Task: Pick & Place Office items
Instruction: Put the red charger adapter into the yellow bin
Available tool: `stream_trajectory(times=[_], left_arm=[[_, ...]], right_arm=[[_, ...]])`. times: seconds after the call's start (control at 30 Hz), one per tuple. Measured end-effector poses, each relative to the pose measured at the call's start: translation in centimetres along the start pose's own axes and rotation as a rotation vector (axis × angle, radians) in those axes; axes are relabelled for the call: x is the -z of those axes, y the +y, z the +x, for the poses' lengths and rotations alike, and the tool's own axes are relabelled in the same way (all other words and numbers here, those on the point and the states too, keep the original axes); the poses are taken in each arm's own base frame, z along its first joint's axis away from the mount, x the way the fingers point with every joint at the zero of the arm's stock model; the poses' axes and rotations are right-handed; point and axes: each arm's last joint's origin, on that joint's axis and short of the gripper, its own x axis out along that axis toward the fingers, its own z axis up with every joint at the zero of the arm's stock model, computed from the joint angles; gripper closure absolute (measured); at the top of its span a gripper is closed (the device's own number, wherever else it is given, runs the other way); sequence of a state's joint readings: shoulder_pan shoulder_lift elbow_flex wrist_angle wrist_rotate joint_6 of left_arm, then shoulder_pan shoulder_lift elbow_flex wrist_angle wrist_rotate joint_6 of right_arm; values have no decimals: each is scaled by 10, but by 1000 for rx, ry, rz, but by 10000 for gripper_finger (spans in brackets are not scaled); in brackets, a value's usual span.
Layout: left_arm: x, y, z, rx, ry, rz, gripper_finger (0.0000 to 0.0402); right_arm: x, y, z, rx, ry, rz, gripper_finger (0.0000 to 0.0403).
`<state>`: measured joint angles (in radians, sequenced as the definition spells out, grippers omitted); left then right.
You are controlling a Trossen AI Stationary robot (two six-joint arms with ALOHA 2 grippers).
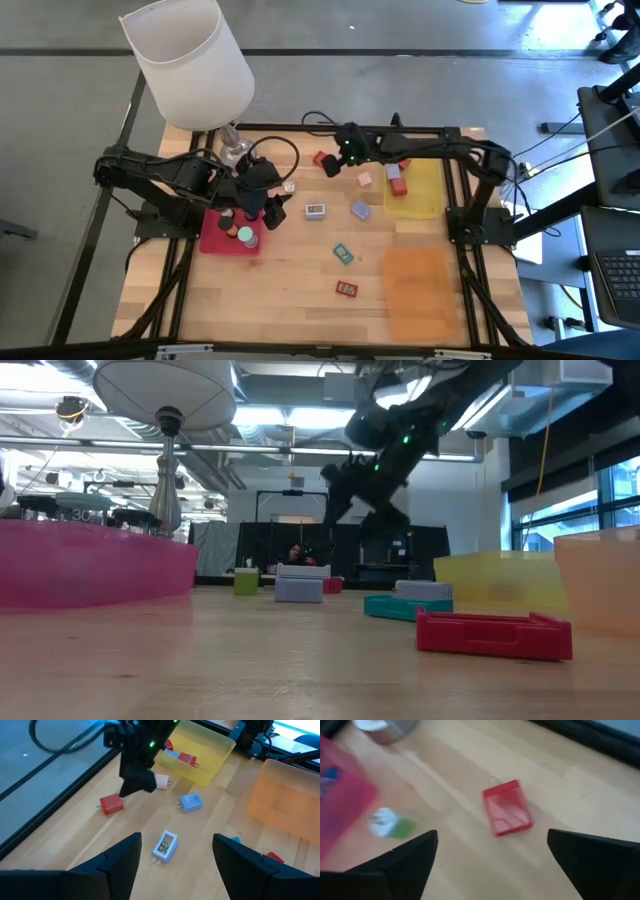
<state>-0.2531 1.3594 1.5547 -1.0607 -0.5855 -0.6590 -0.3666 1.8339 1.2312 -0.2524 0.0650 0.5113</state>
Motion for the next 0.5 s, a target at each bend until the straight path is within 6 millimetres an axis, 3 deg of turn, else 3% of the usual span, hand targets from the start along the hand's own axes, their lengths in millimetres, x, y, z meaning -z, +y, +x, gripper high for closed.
stream_trajectory(times=[0.27,0.5], left_arm=[[0,0,0,0,1,-10,160],[0,0,0,0,1,-11,160]], right_arm=[[-1,-2,29,44,-103,-140,12],[3,-9,54,47,-135,-132,11]])
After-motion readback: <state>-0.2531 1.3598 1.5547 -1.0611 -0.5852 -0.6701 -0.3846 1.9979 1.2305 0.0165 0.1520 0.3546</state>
